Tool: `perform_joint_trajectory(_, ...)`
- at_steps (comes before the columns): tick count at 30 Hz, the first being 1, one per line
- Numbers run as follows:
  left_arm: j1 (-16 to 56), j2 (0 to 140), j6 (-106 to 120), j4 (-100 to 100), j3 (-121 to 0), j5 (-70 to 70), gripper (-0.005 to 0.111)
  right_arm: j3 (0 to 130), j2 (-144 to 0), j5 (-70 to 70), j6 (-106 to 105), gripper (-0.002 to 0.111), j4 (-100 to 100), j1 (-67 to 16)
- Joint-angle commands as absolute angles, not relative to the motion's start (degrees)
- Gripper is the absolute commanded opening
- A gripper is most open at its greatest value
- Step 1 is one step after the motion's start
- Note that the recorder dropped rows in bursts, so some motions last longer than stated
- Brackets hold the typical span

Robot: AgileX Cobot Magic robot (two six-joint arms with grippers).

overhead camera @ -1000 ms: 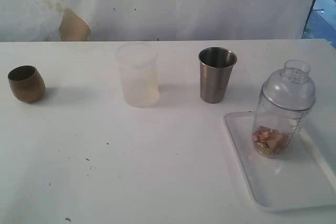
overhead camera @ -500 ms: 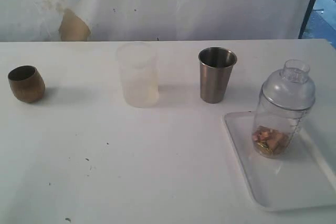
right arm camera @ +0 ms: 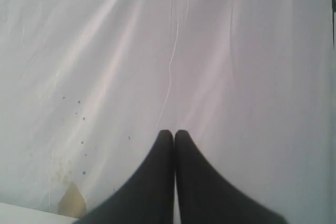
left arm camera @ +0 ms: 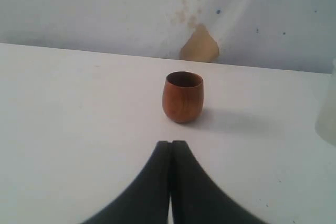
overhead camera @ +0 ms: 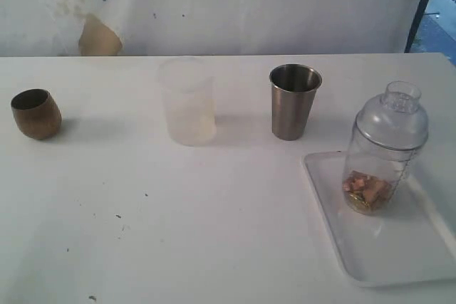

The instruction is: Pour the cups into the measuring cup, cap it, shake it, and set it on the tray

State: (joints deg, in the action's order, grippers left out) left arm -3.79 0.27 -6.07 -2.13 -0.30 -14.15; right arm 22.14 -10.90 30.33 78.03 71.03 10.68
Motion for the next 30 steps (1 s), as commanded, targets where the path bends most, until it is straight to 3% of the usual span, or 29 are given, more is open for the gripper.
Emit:
perform_joint_trajectory(1, -3.7, 0.0, -6.2, -2.0, 0.0, -13.9, 0.0, 21.6, -11.3, 29.9, 78.6, 0.0, 71.4, 8.4)
perform_joint_trajectory(6, -3.7, 0.0, -6.2, -2.0, 0.0, -13.9, 0.0, 18.6, -10.7, 30.7, 69.6, 0.0, 56.0, 3.8)
perform_joint_trajectory(12, -3.7, 0.0, -6.2, -2.0, 0.0, -13.9, 0.0, 8.3, -9.5, 52.8, 31.7, 0.0, 23.9, 2.9)
perform_joint_trajectory(15, -3.7, 0.0, -6.2, -2.0, 0.0, -13.9, 0.0, 3.1, -9.5, 56.2, 21.8, 0.0, 14.7, 2.9)
perform_joint_trajectory(18, -3.7, 0.0, -6.2, -2.0, 0.0, -13.9, 0.0, 0.0, -8.7, 49.8, 14.4, 0.0, 6.2, 2.9)
perform_joint_trajectory(25, -3.7, 0.0, -6.2, -2.0, 0.0, -13.8, 0.0, 0.0, 0.0, 7.8, -4.8, 0.0, 2.5, 2.9)
perform_joint_trajectory(30, -3.7, 0.0, -6.2, -2.0, 0.0, -13.5, 0.0, 0.0, 0.0, -4.8, -6.3, 0.0, 3.5, 3.0)
